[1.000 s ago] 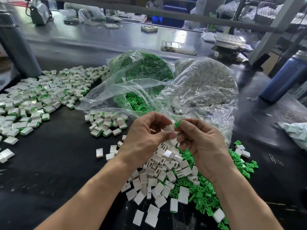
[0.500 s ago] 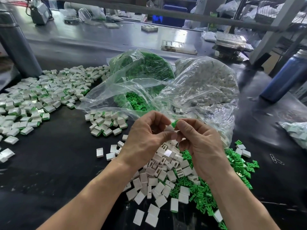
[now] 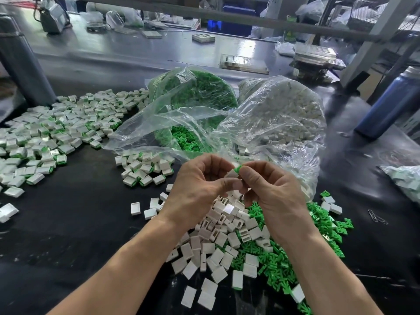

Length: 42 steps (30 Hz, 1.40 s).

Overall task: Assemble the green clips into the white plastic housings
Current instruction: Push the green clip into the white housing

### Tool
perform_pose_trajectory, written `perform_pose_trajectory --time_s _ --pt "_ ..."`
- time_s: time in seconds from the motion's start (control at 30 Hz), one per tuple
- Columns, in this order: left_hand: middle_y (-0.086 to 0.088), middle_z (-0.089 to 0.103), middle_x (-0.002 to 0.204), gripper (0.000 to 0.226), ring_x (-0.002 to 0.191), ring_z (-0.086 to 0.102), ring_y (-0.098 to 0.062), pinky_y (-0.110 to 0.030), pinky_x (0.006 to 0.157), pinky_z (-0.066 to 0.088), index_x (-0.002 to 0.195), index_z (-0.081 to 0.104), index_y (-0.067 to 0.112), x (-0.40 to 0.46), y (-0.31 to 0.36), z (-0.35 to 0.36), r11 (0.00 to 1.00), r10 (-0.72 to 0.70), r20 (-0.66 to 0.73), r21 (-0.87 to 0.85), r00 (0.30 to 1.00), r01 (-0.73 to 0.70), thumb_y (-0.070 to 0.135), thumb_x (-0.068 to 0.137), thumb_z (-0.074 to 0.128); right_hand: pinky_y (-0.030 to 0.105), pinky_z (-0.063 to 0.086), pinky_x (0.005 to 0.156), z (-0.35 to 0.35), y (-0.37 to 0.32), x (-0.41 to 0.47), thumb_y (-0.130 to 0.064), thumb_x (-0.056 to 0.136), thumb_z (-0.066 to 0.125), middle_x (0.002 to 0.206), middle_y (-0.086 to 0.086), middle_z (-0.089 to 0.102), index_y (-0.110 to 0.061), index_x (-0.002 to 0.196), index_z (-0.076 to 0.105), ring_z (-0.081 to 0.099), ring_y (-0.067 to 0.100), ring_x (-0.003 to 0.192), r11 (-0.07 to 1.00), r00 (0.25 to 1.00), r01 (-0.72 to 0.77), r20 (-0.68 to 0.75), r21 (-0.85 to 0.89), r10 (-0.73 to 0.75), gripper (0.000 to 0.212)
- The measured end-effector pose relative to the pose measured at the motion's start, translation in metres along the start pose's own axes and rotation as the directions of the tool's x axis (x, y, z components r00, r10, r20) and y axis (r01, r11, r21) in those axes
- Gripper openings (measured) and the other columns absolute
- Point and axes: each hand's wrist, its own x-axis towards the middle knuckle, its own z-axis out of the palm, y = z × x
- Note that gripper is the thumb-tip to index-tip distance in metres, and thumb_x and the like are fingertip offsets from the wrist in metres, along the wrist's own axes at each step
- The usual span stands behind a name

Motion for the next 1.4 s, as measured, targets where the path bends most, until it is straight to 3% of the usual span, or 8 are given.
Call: perform_pose_trajectory --time_s 0.2,0.37,0.53,0.63,0.93,1.23,1.4 --pt "-0.008 0.077 0.08 0.031 0.06 0.065 -0.013 -0.02 0.058 0.056 0.091 0.074 0.009 0.0 0.0 -0.002 0.998 -0.064 -0.036 -0.002 0.997 0.064 0.027 0.07 0.088 0.024 0.054 0.055 -0.001 0.002 0.0 -0.028 0.085 0.072 0.079 0.007 0.075 -0.005 0.1 0.071 0.066 0.015 0.063 0.989 0.999 0.034 0.003 -0.141 -0.034 0.028" --pt "-0.005 0.076 0.082 0.012 0.067 0.069 -0.014 -0.023 0.064 0.058 0.093 0.075 0.011 0.0 -0.001 -0.005 1.0 -0.016 -0.022 -0.007 1.0 0.016 0.016 0.083 0.081 0.027 0.055 0.058 -0.005 0.002 0.001 -0.036 0.081 0.073 0.078 0.006 0.073 -0.011 0.099 0.072 0.066 0.017 0.065 0.975 0.998 0.067 0.007 -0.214 -0.067 0.03" --pt "-0.001 0.076 0.089 0.008 0.077 0.071 -0.014 -0.023 0.068 0.059 0.096 0.073 0.016 0.001 -0.005 -0.008 0.996 0.049 -0.035 0.075 0.998 -0.047 0.011 0.091 0.077 0.039 0.061 0.067 -0.008 0.005 -0.001 -0.032 0.089 0.074 0.085 0.0 0.073 -0.026 0.097 0.072 0.069 0.021 0.074 0.904 0.985 0.175 0.061 -0.39 -0.164 0.01" --pt "-0.003 0.076 0.089 0.01 0.077 0.074 -0.016 -0.023 0.07 0.059 0.096 0.072 0.016 0.001 -0.006 -0.009 0.995 0.074 -0.03 0.076 0.997 -0.072 0.007 0.093 0.075 0.034 0.061 0.067 -0.008 0.005 -0.002 -0.03 0.089 0.072 0.087 -0.005 0.072 -0.031 0.096 0.07 0.069 0.017 0.074 0.856 0.971 0.237 0.089 -0.46 -0.221 0.007" --pt "0.005 0.074 0.082 0.021 0.074 0.07 -0.007 -0.02 0.069 0.057 0.092 0.075 0.018 0.0 -0.006 -0.012 0.954 0.165 0.006 0.251 0.986 -0.161 -0.003 0.091 0.073 0.012 0.048 0.058 -0.005 0.007 -0.001 -0.011 0.091 0.076 0.079 -0.013 0.067 -0.019 0.094 0.071 0.064 0.006 0.068 0.691 0.939 0.324 0.131 -0.645 -0.318 0.01" --pt "0.006 0.075 0.082 0.023 0.074 0.073 -0.015 -0.028 0.069 0.062 0.092 0.079 0.02 0.0 -0.001 -0.019 0.912 0.199 0.045 0.356 0.979 -0.202 -0.002 0.088 0.077 0.012 0.054 0.066 -0.002 -0.001 -0.005 -0.012 0.091 0.076 0.084 -0.012 0.068 -0.013 0.094 0.072 0.066 0.006 0.08 0.576 0.924 0.364 0.205 -0.732 -0.323 0.005" --pt "0.011 0.073 0.082 0.019 0.075 0.071 -0.01 -0.027 0.07 0.06 0.091 0.08 0.015 0.0 0.005 -0.02 0.855 0.246 0.087 0.45 0.965 -0.259 -0.003 0.086 0.078 0.014 0.053 0.065 -0.001 0.0 -0.005 -0.011 0.092 0.076 0.083 -0.014 0.067 -0.014 0.092 0.072 0.065 0.006 0.078 0.555 0.918 0.38 0.228 -0.74 -0.324 0.005"
